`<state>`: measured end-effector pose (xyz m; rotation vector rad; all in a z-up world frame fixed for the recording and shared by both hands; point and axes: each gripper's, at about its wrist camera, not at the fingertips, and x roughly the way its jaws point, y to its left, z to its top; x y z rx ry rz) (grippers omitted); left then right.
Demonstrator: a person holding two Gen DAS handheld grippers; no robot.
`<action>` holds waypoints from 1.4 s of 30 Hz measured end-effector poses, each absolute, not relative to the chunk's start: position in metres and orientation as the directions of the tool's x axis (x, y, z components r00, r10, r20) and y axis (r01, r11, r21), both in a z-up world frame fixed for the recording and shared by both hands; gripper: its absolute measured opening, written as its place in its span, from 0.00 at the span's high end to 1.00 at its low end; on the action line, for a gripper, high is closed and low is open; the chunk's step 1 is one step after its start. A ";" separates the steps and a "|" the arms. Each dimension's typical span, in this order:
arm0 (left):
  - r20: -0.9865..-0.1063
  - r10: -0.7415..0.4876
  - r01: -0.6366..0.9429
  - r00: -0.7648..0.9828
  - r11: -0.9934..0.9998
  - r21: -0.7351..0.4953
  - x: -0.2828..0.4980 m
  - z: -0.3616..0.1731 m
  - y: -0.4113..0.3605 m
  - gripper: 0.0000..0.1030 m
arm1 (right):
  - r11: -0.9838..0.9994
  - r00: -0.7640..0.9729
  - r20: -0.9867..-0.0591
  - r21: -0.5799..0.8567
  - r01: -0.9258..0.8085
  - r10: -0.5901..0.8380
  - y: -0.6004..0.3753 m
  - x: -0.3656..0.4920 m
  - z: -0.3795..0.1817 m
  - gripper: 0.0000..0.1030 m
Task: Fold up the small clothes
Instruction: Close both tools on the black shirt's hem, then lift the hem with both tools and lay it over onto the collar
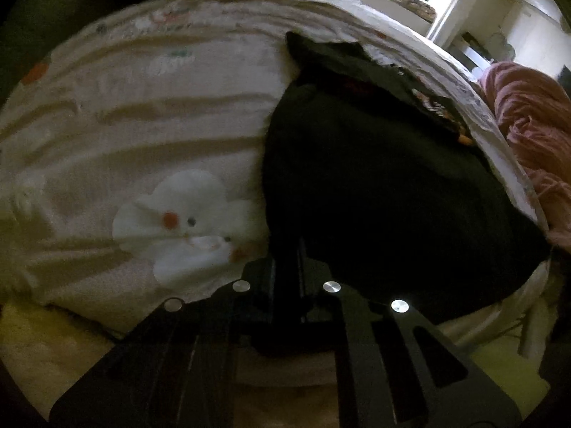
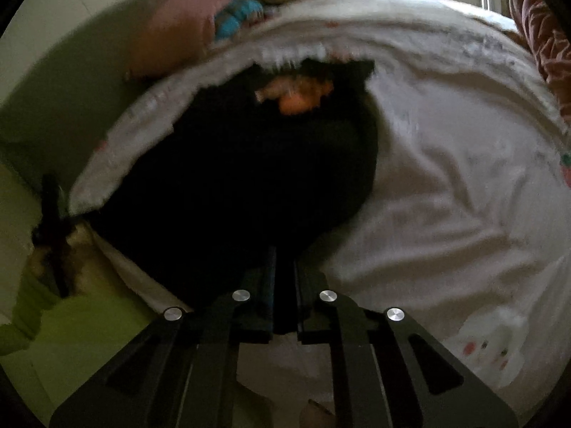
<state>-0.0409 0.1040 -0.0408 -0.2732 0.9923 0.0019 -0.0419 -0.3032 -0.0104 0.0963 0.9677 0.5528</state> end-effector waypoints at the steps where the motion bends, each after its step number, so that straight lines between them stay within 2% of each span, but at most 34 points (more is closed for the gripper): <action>1: -0.821 -0.123 -0.122 0.557 0.966 -0.227 -0.040 -0.036 0.104 0.98 | 0.853 0.465 -0.730 0.325 -0.409 0.501 -0.305 -0.040 -0.002 0.93; 10: -0.759 -0.103 -0.125 0.643 0.964 -0.236 -0.027 0.014 0.109 0.98 | 0.846 0.623 -0.575 0.328 -0.420 0.531 -0.322 -0.026 0.045 0.93; 19: -0.715 -0.078 -0.137 0.695 0.961 -0.239 0.008 0.056 0.114 0.98 | 0.856 0.709 -0.484 0.354 -0.377 0.513 -0.339 -0.001 0.065 0.94; 28: -0.690 -0.037 -0.141 0.723 0.970 -0.199 0.041 0.078 0.108 0.98 | 0.901 0.781 -0.452 0.269 -0.342 0.431 -0.334 0.026 0.077 0.94; 42: -0.679 0.016 -0.139 0.734 0.982 -0.128 0.092 0.089 0.100 0.98 | 0.927 0.811 -0.453 0.233 -0.293 0.370 -0.328 0.074 0.078 0.94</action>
